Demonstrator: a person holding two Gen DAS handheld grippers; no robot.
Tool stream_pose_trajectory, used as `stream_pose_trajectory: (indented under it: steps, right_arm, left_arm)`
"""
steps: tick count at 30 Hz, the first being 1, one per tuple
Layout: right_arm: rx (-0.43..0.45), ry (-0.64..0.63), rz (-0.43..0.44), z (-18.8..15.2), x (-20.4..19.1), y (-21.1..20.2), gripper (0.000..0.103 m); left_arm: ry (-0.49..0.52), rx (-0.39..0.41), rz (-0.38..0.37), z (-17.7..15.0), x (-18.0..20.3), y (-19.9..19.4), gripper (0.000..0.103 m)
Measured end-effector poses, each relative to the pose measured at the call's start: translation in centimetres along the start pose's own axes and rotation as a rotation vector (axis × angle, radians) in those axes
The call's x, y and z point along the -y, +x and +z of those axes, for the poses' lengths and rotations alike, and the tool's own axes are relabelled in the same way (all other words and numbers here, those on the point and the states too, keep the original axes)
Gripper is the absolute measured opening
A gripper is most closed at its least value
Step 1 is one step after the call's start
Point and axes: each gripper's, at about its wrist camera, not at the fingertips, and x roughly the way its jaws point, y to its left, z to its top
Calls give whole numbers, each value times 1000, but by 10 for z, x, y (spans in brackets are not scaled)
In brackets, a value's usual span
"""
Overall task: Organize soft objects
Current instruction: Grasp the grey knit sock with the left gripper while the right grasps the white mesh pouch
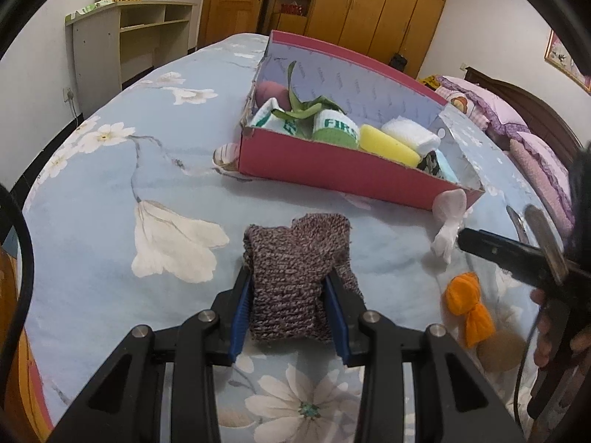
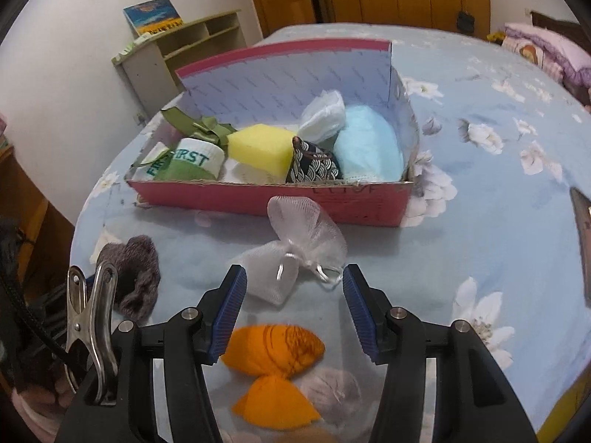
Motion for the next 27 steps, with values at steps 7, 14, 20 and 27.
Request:
stream_pose_trajectory:
  steps: [7,14,20,27]
  right_arm:
    - [-37,23,10,8,1,19,56]
    - [-22,1,18,12,-7,23,46]
    - [-27,10,13,9,-4,25,21]
    - [11,24,51,4,-1,12,9]
  left_arm:
    - [-6,-1,-10,-1,-2,2,39]
    - [-6,-1,-9,0,-2,2,40]
    - [-4,0,-5,-1,-1,0,39]
    - [-11,5,-11,2,0,-6,39]
